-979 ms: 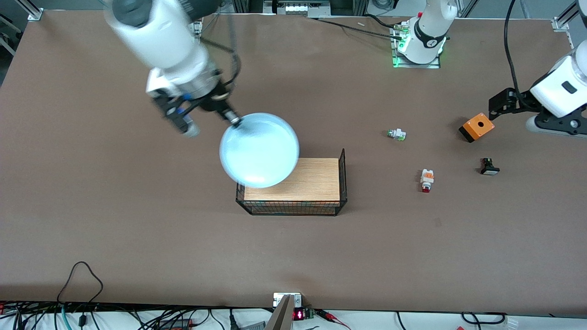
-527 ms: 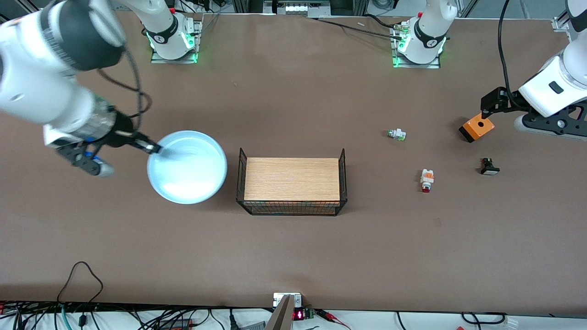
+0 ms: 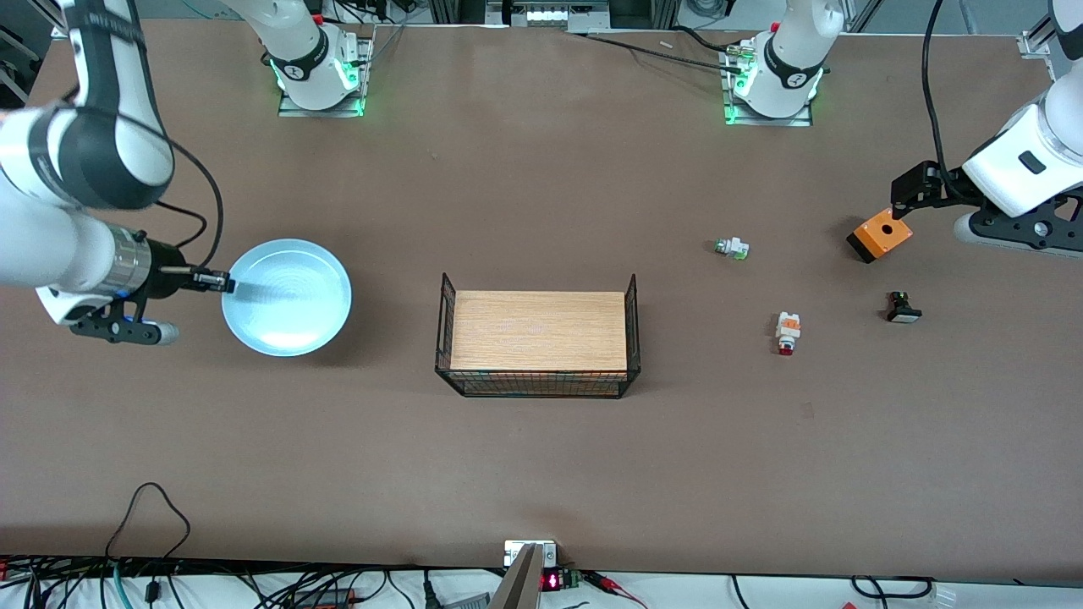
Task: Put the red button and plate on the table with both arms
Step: 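Lift the blue plate out of the basket with the right gripper, then lower the plate onto the table and open the right gripper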
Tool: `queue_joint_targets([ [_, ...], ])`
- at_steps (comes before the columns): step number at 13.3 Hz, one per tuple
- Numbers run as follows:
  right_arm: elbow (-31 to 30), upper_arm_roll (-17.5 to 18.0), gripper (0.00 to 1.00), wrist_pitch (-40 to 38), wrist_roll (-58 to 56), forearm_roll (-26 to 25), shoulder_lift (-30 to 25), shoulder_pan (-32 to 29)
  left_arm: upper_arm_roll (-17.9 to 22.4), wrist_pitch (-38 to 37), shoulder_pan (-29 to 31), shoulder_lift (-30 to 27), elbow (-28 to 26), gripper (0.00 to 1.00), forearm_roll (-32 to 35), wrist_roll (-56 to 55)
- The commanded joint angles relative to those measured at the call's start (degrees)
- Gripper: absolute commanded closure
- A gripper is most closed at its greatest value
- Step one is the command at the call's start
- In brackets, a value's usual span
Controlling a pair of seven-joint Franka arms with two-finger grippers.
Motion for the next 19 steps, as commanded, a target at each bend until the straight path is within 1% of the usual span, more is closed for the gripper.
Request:
queue_joint_targets([
  [1, -10.77, 1.03, 1.0, 12.95, -9.12, -0.56, -0.46, -3.88, 0.08, -0.77, 0.04, -0.49, -0.16, 0.0, -0.26, 0.61],
  [3, -16.67, 1.03, 1.0, 22.97, -14.83, -0.56, 1.03, -5.2, 0.08, -0.77, 0.04, -0.49, -0.16, 0.0, -0.26, 0.69],
  [5, -23.35, 1.12, 1.0, 36.23, -20.89, -0.48, 3.31, -6.69, -0.01, -0.86, -0.04, -0.4, -0.25, 0.0, -0.26, 0.61],
  [6, -25.47, 1.12, 1.0, 41.17, -22.93, -0.21, 4.63, -7.05, -0.01, -0.86, -0.13, -0.4, -0.16, 0.0, -0.26, 0.61],
  [7, -25.58, 1.21, 0.95, 41.31, -22.43, -0.21, 4.99, -7.14, -0.01, -0.86, -0.13, -0.4, -0.16, 0.0, -0.26, 0.61],
  [8, -25.32, 1.3, 0.32, 40.09, -20.59, 0.57, 4.65, -7.05, -0.01, -0.86, -0.13, -0.32, -0.16, 0.0, -0.26, 0.61],
  [9, -24.97, 1.56, 0.0, 38.08, -16.14, 0.75, 3.77, -6.97, -0.01, -0.86, -0.13, -0.31, -0.16, 0.0, -0.26, 0.61],
  [11, -21.64, 2.61, 0.0, 29.58, -9.17, 0.67, 0.97, -6.7, -0.01, -0.86, -0.22, -0.31, -0.16, 0.0, -0.26, 0.61],
  [14, -14.44, 3.58, 0.0, 15.6, -5.03, 0.49, -1.94, -6.27, -0.01, -0.95, -0.05, -0.67, -0.16, 0.0, -0.35, 0.69],
  [16, -8.21, 3.58, 0.0, 7.25, -1.09, -0.3, -3.17, -3.99, 0.08, -0.95, 0.22, -0.67, -0.16, 0.0, -0.26, 0.78],
  [19, 1.55, 3.58, 0.0, -6.11, 5.86, -0.3, -3.44, -1.44, -0.01, -0.95, 0.22, -0.84, -0.07, 0.0, -0.26, 0.69],
])
